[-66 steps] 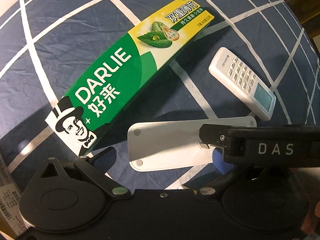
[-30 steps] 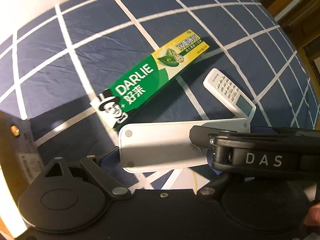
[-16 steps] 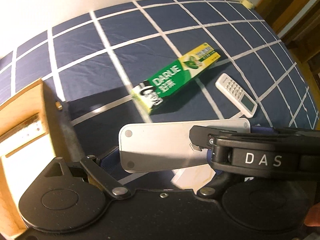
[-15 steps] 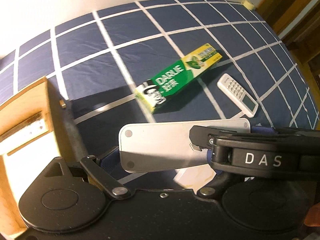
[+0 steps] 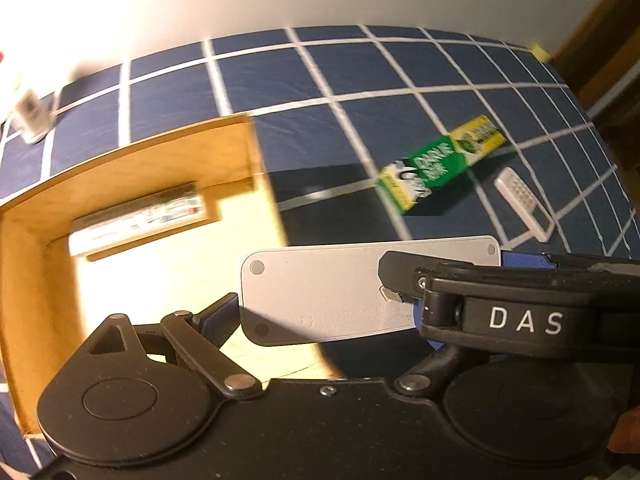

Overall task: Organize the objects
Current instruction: 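Carry the white power strip over the yellow box and lower it, then open both tools to release the power strip into the box, then move both tools back toward the white air-conditioner remote on the sheet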

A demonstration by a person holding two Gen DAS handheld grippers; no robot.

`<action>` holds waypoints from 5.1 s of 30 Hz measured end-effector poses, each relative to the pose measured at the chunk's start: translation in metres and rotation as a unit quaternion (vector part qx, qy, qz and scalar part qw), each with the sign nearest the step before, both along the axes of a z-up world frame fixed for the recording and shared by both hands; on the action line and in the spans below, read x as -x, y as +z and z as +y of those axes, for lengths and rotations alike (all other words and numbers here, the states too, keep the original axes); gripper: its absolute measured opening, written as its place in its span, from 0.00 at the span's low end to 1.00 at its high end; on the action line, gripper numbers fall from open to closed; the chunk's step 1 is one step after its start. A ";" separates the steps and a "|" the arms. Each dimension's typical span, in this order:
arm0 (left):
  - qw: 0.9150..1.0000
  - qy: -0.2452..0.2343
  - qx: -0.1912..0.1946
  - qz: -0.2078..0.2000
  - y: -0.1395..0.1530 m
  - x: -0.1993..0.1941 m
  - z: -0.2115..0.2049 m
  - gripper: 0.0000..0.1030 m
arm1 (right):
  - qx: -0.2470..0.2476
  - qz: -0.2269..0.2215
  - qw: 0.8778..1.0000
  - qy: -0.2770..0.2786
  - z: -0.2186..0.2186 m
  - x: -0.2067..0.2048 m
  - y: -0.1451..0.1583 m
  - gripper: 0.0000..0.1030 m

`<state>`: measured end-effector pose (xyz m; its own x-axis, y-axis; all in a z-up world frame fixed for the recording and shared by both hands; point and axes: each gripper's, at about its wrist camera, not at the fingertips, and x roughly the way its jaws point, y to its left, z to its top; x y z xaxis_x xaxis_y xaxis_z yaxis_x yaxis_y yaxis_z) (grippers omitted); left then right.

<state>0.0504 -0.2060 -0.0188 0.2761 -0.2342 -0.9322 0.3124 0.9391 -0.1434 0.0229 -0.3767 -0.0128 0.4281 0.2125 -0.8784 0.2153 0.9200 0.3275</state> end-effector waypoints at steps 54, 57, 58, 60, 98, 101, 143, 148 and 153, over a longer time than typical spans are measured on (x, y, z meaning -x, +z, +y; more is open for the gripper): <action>0.986 0.117 -0.002 0.117 -0.119 -0.123 0.191 0.89 | -0.008 0.115 0.986 0.124 0.183 -0.159 -0.131 0.87; 0.986 0.117 0.000 0.119 -0.121 -0.125 0.191 0.89 | -0.006 0.116 0.985 0.123 0.183 -0.162 -0.133 0.87; 0.986 0.118 0.000 0.120 -0.122 -0.125 0.192 0.89 | -0.005 0.118 0.985 0.124 0.183 -0.162 -0.134 0.87; 0.985 0.118 0.001 0.122 -0.123 -0.127 0.193 0.89 | -0.004 0.120 0.985 0.126 0.183 -0.164 -0.136 0.87; 0.990 0.125 0.006 0.065 -0.061 -0.087 0.190 0.91 | 0.017 0.061 0.992 0.106 0.177 -0.130 -0.063 0.89; 0.992 0.118 0.004 0.052 -0.046 -0.075 0.185 0.91 | 0.017 0.048 0.993 0.102 0.173 -0.116 -0.048 0.89; 0.999 0.042 -0.007 0.006 0.000 0.068 -0.032 1.00 | 0.031 -0.009 0.999 0.013 -0.050 0.055 0.015 1.00; 0.998 0.067 -0.008 0.009 -0.007 0.080 -0.063 1.00 | 0.033 -0.004 0.999 0.035 -0.085 0.062 0.009 1.00; 0.996 0.090 -0.007 0.014 -0.012 0.091 -0.088 1.00 | 0.029 0.004 0.998 0.056 -0.114 0.069 0.003 1.00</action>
<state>-0.0404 -0.2939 -0.0304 0.2871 -0.1702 -0.9427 0.1343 0.9815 -0.1363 -0.0460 -0.4906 -0.0098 0.3966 0.2077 -0.8942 0.1127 0.9557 0.2720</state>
